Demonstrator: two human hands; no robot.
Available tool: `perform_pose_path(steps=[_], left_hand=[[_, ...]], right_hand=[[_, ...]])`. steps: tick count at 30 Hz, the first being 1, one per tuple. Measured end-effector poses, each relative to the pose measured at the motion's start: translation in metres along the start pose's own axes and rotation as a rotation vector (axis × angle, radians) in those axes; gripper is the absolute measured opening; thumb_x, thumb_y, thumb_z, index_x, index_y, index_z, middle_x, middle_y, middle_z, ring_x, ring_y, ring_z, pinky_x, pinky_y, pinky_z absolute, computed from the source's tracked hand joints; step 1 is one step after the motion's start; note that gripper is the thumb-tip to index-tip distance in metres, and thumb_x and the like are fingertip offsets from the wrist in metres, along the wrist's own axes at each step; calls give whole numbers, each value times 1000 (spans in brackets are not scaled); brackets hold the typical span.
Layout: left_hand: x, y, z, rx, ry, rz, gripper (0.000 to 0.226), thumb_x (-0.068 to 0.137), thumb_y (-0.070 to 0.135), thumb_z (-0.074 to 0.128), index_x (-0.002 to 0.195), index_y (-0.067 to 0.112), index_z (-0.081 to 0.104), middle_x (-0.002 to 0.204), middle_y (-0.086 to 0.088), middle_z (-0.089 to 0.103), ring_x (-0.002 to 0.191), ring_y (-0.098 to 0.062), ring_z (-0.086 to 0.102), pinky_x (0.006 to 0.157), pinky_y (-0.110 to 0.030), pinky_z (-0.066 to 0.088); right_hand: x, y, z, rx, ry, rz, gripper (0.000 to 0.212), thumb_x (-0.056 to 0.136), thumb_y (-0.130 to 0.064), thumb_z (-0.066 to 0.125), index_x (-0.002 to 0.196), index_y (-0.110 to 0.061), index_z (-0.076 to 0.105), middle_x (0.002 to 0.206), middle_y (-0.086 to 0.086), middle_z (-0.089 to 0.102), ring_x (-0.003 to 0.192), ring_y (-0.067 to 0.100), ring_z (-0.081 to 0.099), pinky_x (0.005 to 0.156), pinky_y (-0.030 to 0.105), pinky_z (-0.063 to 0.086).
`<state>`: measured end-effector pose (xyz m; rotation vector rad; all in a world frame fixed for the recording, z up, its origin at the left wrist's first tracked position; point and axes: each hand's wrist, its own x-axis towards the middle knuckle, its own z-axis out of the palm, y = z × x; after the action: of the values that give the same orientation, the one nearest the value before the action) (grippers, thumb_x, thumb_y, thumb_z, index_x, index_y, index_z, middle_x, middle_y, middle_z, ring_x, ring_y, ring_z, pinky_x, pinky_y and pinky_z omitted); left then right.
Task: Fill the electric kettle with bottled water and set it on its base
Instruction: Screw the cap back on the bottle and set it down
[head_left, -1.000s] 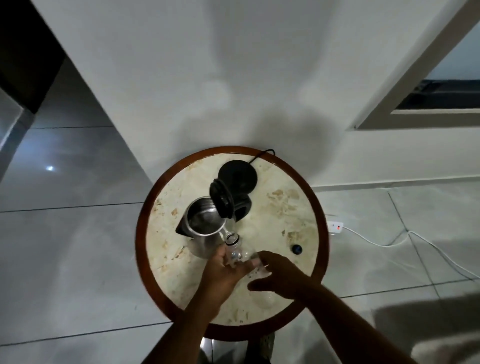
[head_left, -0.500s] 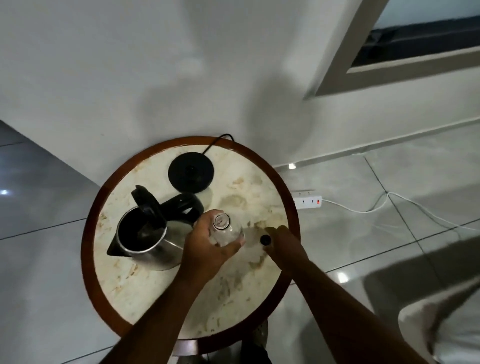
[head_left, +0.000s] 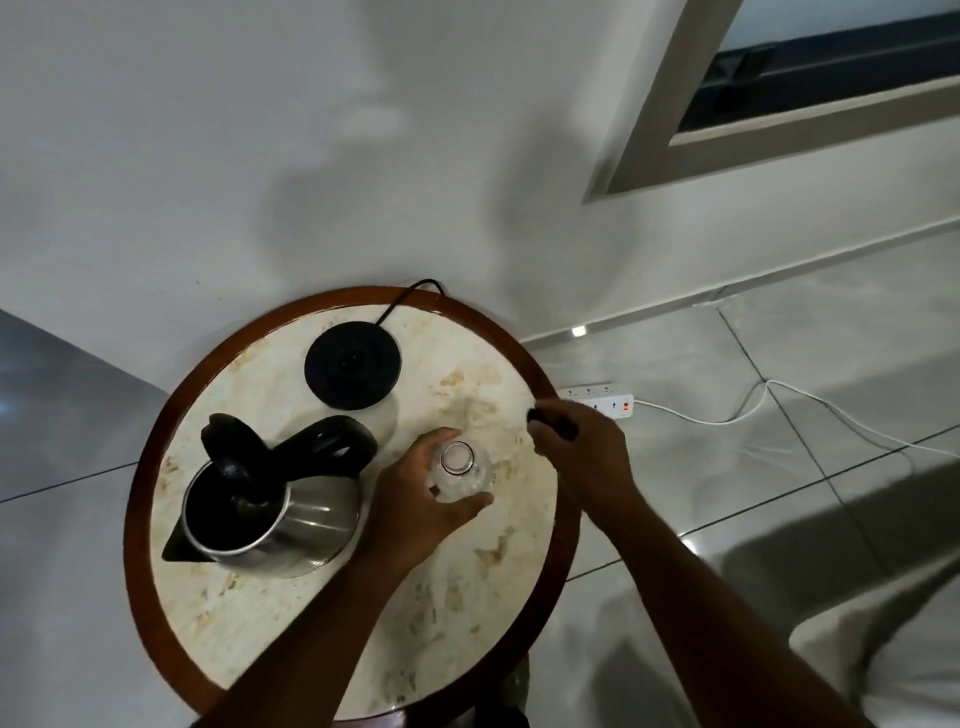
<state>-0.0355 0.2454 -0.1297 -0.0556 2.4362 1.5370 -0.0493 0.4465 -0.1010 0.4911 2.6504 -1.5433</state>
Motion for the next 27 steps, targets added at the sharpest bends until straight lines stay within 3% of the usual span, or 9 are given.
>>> perform_pose_path(steps=[2,7,12,17,22,24,27], left_hand=[[4,-1,0,20,-34,22,73,56,34,91,120,36,56,112,21,61,107,-4,60,81,-27,57],[8,3,-2,81,-121,107,76,58,49,86,123,21,56,119,11,65,109,-6,61,86,-19,53],[11,5,0,169,-132,84,74,57,60,71,123,30,52,111,22,59,99,-2,59,78,-3,43],[11,6,-2,119,-155,30,77,52,55,69,122,25,53,112,7,68,99,-13,64,83,-30,56],[9,8,-7,95,-204,2,79,47,57,67,120,30,52,106,15,65,97,-8,63,82,-30,57],[9,6,-8,82,-212,-3,74,47,58,69,116,37,51,100,23,62,94,-3,62,80,-27,57],[9,7,-9,66,-220,-22,76,47,58,69,119,39,52,103,21,64,96,-5,63,81,-31,58]], right_hand=[[-2,-33,-20,-82,-88,-182,27,79,-23,72,105,-25,68,89,-16,64,83,-6,61,73,7,48],[-14,-74,-21,-363,-401,-561,20,82,-16,67,101,-19,66,93,-1,58,80,9,56,68,17,50],[-9,-69,-1,-691,-532,-776,21,85,-11,60,106,-6,63,103,8,55,86,17,53,73,20,42],[-9,-71,10,-749,-566,-767,20,87,-7,54,106,-9,59,105,9,54,82,12,45,70,20,38],[-9,-79,16,-902,-602,-859,15,83,-6,64,95,0,59,94,17,56,77,25,57,61,24,36],[-5,-78,22,-966,-611,-862,19,90,-12,58,100,4,58,97,21,55,83,31,58,64,29,34],[-5,-75,28,-988,-533,-786,28,92,-25,58,107,-1,59,100,16,59,84,27,63,63,27,36]])
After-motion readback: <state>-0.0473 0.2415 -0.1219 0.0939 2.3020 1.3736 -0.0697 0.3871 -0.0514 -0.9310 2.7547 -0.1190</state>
